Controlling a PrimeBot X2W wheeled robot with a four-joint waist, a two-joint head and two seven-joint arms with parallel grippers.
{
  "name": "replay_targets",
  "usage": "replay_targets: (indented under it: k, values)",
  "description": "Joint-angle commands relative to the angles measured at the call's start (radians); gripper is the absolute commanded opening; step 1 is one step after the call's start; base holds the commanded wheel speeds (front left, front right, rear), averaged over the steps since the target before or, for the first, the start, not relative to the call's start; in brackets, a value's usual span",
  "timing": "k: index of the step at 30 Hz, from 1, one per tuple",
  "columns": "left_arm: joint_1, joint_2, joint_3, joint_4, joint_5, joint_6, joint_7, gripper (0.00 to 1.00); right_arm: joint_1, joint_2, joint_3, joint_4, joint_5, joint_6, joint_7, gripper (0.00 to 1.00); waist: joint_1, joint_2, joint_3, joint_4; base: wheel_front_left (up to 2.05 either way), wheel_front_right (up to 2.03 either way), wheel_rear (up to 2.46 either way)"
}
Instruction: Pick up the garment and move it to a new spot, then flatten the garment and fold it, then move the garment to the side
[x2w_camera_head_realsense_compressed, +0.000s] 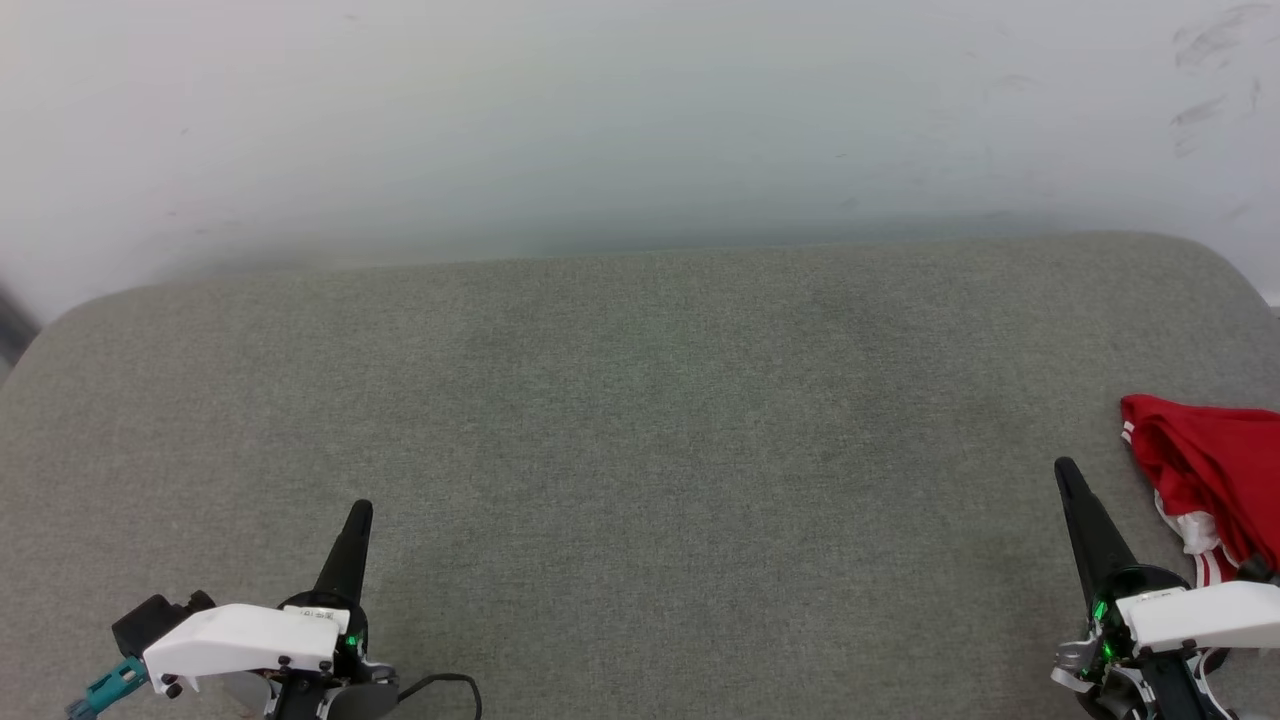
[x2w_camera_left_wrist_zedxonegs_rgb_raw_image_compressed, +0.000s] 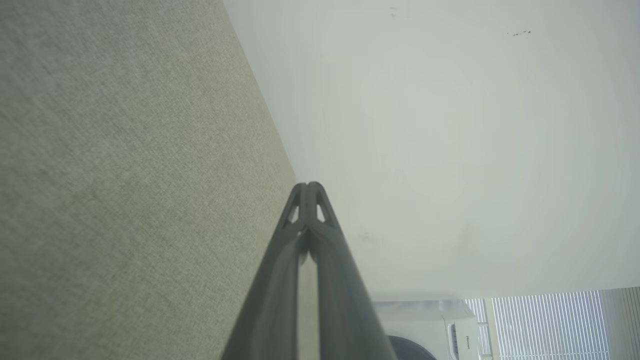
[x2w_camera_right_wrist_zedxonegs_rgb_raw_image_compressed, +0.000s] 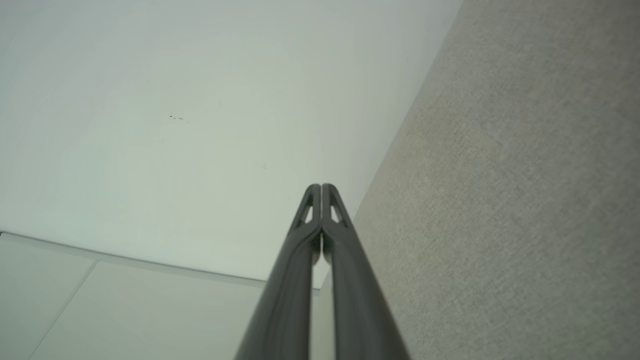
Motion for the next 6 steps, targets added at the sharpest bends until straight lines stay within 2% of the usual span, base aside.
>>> replay_targets:
  k: [1, 6]
  values:
    - [-0.019, -0.002, 0.008, -0.002, -0.019, -0.011, 0.007, 0.00, -0.027, 0.002, -0.002, 0.002, 0.025, 0.000, -0.002, 0.00, 0.0000, 0.0000, 0.000, 0.000, 0.00, 0.00, 0.00]
    - [-0.025, -0.009, 0.019, 0.003, -0.051, -0.021, 0.018, 0.00, -0.030, 0.004, -0.004, 0.012, 0.066, 0.000, -0.002, 0.00, 0.0000, 0.0000, 0.001, 0.001, 0.00, 0.00, 0.00]
